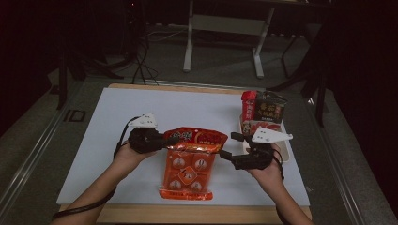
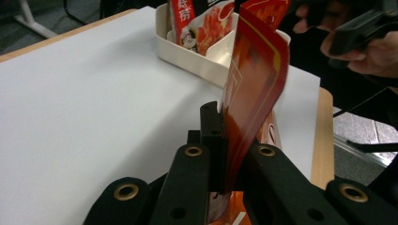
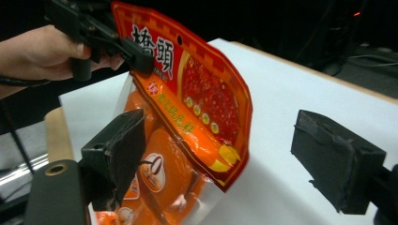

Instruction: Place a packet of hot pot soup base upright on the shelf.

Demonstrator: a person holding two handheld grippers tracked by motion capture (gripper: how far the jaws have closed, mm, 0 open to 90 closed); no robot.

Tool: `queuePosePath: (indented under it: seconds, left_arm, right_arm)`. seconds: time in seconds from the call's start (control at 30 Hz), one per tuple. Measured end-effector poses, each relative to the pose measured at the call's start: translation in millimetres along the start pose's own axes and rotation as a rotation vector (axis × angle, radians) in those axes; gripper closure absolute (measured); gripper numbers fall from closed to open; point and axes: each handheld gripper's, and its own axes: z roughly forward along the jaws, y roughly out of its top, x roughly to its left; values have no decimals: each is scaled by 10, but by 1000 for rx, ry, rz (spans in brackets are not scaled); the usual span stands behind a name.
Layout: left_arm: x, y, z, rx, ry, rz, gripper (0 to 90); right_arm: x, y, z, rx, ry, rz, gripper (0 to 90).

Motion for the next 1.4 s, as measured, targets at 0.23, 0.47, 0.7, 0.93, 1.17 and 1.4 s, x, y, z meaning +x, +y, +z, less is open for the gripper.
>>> queuePosePath:
  seconds: [0.23, 0.47, 0.7, 0.93, 1.17, 1.4]
  left_arm:
    - [-77, 12, -28, -10, -8, 18, 894]
    - [-139, -1, -57, -28, -15, 23, 894]
    - [-203, 27, -80, -26, -24, 34, 893]
    - [-214, 38, -77, -24, -29, 26, 892]
    - [-210, 61, -87, -17, -42, 36, 883]
    - [-274, 152, -178, -51, -54, 41, 889]
  right_arm:
    - [39, -9, 196, 43, 82, 12, 203]
    - [-18, -71, 395, 91, 178, 66, 361]
    - [-32, -97, 472, 111, 230, 53, 673]
    - [-61, -108, 449, 132, 313, 95, 880]
    - [-4, -57, 403, 158, 306, 79, 900]
    - [101, 103, 292, 148, 283, 44, 900]
